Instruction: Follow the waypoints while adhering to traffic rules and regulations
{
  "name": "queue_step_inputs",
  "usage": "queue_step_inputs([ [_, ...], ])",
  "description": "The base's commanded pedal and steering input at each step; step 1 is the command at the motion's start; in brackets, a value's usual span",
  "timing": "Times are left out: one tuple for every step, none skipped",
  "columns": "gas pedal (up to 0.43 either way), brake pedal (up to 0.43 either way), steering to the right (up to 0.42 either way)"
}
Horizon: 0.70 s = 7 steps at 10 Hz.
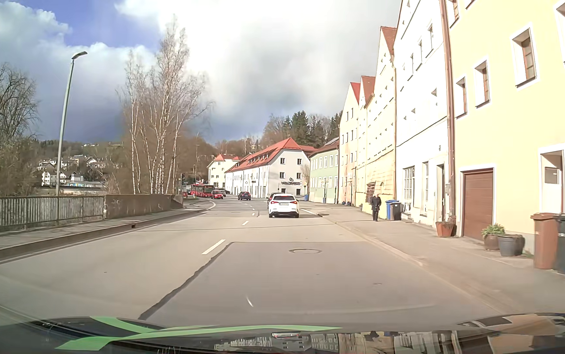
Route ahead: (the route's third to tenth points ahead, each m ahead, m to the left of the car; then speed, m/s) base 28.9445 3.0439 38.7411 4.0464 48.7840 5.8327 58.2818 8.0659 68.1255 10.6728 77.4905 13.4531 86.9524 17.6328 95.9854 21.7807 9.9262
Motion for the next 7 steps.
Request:
queue_step_inputs([
  [0.0,0.0,-0.016],
  [0.0,0.0,-0.017],
  [0.0,0.0,-0.017],
  [0.0,0.0,-0.017],
  [0.0,0.0,-0.018],
  [0.0,0.0,-0.018],
  [0.0,0.0,-0.018],
])
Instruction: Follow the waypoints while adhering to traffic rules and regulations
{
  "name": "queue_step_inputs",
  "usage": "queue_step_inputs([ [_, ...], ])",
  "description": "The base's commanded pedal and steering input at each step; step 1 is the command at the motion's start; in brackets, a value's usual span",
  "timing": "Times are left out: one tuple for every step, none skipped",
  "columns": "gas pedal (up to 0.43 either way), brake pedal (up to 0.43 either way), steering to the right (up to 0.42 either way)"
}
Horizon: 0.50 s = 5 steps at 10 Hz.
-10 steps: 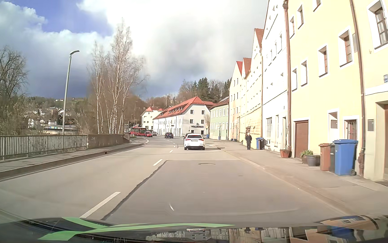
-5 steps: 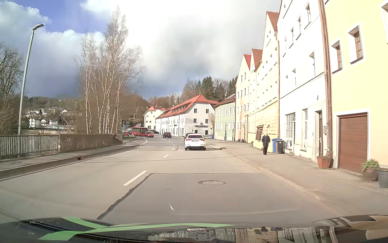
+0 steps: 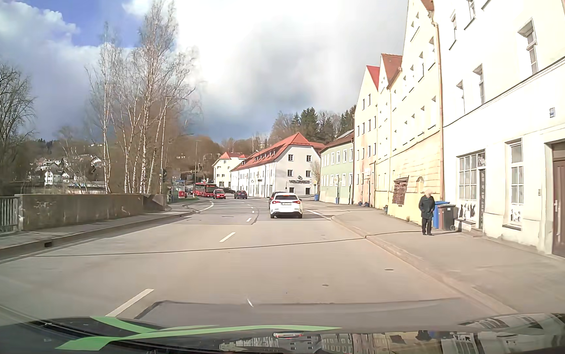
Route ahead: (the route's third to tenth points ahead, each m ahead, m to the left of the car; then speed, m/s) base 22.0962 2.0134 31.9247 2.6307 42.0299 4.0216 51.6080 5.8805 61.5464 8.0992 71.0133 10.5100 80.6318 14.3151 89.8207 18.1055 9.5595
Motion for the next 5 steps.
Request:
queue_step_inputs([
  [0.0,0.0,-0.019],
  [0.0,0.0,-0.019],
  [0.0,0.0,-0.019],
  [0.0,0.0,-0.016],
  [0.0,0.0,-0.014],
])
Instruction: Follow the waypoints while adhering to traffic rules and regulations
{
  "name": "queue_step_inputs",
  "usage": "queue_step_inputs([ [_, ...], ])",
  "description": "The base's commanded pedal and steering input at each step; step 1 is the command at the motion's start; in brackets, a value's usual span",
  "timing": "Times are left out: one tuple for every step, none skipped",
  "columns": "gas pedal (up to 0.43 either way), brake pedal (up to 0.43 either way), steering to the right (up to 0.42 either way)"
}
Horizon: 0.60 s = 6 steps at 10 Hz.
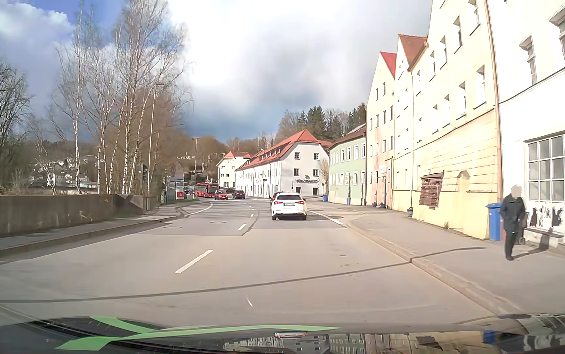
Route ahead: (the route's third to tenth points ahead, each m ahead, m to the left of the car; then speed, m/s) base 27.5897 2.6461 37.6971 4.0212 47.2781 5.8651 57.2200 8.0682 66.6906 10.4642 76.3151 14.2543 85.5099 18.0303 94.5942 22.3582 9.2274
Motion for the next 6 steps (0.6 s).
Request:
queue_step_inputs([
  [0.0,0.024,-0.013],
  [0.0,0.128,-0.014],
  [0.0,0.189,-0.014],
  [0.0,0.244,-0.014],
  [0.0,0.268,-0.014],
  [0.0,0.28,-0.014],
])
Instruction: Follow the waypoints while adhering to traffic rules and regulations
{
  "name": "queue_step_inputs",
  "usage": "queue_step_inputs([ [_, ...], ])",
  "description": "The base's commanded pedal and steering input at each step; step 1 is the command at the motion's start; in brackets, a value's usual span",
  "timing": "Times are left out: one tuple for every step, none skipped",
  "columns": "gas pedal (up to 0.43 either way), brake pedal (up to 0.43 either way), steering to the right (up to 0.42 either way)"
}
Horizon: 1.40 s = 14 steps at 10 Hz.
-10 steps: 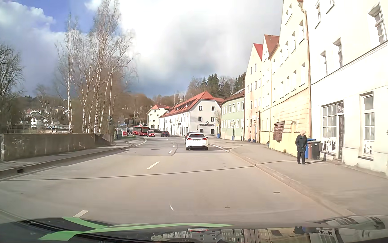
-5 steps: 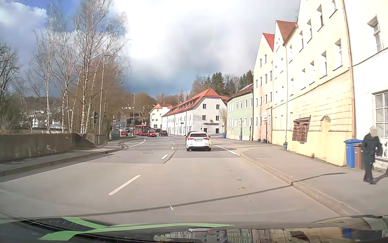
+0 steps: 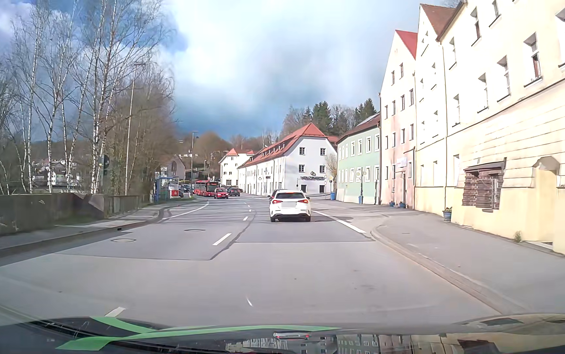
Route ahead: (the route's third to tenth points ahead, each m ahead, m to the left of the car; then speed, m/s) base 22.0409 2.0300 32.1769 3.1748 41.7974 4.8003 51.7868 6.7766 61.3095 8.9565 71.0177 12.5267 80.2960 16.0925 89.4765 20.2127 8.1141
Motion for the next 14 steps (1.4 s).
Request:
queue_step_inputs([
  [0.0,0.305,-0.014],
  [0.0,0.311,-0.014],
  [0.0,0.317,-0.015],
  [0.0,0.317,-0.015],
  [0.0,0.317,-0.015],
  [0.0,0.317,-0.015],
  [0.0,0.317,-0.015],
  [0.0,0.317,-0.016],
  [0.0,0.317,-0.016],
  [0.0,0.317,-0.016],
  [0.0,0.323,-0.018],
  [0.0,0.317,-0.018],
  [0.0,0.311,-0.018],
  [0.0,0.293,-0.019],
])
